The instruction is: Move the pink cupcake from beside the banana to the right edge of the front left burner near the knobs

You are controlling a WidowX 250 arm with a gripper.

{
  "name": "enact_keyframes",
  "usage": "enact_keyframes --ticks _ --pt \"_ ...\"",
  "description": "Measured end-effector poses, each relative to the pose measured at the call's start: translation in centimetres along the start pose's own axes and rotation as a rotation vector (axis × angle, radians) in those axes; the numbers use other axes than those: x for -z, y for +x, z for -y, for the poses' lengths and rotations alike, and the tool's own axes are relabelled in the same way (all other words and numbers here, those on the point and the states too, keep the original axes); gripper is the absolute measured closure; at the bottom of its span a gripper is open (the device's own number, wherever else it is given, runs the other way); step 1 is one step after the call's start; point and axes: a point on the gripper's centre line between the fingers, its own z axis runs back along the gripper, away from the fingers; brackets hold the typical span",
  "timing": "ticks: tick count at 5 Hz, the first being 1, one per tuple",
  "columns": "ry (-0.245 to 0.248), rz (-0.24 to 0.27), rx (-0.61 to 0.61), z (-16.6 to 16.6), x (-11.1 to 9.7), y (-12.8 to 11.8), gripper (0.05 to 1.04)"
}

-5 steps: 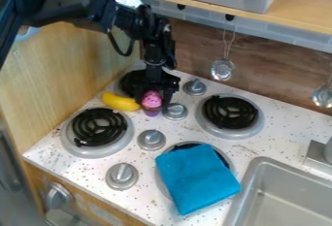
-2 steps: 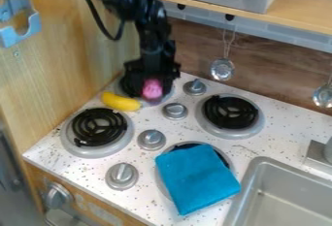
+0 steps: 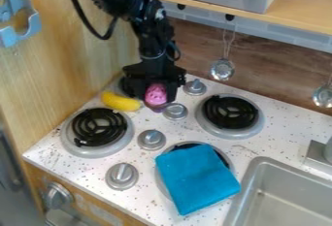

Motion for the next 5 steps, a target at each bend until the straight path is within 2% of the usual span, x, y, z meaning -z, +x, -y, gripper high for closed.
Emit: enact_keyframes --ticks 2,3,4,5 --pt "0.013 -0.041 0.056 -0.9 -1.3 -4.7 0.195" --pt "0.033 -0.056 0.087 -1.9 -0.6 -6.9 0.195" --pt "0.033 -0.031 0.111 -2.1 0.0 -7.2 0.195" --pt "0.055 -0.064 0.114 -2.9 2.0 -7.7 0.195"
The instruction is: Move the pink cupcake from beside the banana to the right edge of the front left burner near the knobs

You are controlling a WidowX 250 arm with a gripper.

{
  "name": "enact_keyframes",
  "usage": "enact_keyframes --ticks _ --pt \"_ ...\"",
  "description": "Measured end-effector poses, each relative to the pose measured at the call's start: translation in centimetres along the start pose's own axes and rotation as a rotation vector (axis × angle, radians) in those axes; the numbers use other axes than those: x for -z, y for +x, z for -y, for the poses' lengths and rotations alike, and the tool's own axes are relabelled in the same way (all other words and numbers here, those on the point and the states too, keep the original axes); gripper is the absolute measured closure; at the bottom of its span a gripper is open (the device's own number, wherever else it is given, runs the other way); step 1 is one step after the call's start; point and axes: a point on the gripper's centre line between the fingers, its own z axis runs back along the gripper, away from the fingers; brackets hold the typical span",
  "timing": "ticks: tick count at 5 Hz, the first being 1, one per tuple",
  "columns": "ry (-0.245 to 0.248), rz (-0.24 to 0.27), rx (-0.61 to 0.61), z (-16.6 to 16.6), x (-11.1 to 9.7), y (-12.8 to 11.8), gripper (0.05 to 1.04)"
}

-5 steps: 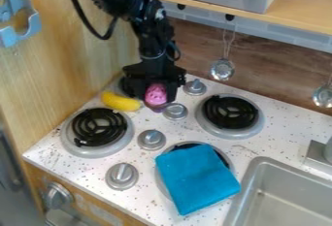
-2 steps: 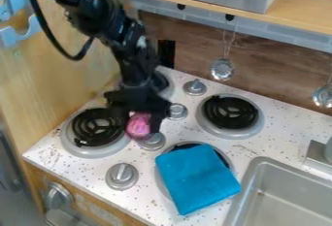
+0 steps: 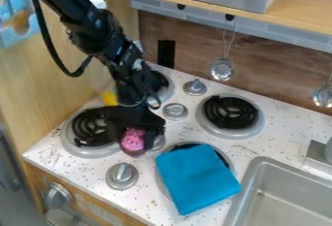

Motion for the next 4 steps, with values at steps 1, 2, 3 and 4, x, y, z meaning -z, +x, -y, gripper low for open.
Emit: enact_keyframes --ticks 1,2,3,4 --pt "0.003 -0.004 -0.023 -0.3 1.3 0.6 0.195" --pt "0.015 -0.024 -0.045 -0.6 2.4 1.2 0.195" --pt "0.013 -0.055 -0.065 -0.9 2.6 1.3 0.195" --pt "0.014 -0.120 -0.098 -0.6 2.7 1.3 0.130"
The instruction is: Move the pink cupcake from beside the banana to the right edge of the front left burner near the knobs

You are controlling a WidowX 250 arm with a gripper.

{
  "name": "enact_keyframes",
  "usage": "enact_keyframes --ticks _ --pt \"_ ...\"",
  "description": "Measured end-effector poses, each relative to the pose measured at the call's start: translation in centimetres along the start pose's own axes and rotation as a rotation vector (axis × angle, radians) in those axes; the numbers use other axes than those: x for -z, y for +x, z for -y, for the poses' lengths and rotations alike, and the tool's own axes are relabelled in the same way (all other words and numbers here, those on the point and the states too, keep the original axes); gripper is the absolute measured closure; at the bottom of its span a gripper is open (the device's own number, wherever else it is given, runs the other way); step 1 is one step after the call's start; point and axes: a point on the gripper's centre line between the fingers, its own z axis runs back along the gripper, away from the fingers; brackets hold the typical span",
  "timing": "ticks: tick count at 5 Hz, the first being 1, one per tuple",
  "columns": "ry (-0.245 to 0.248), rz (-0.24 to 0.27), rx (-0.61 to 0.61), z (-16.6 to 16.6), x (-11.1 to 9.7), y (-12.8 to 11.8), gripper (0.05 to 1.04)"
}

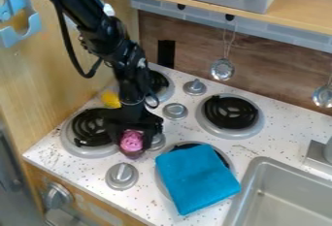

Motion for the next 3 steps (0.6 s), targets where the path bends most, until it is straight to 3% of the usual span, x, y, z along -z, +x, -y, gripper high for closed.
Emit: enact_keyframes --ticks 2,3 --pt "-0.020 0.013 0.022 0.4 -0.9 0.4 0.082" --pt "-0.062 0.118 0.022 0.7 -5.2 1.8 0.083"
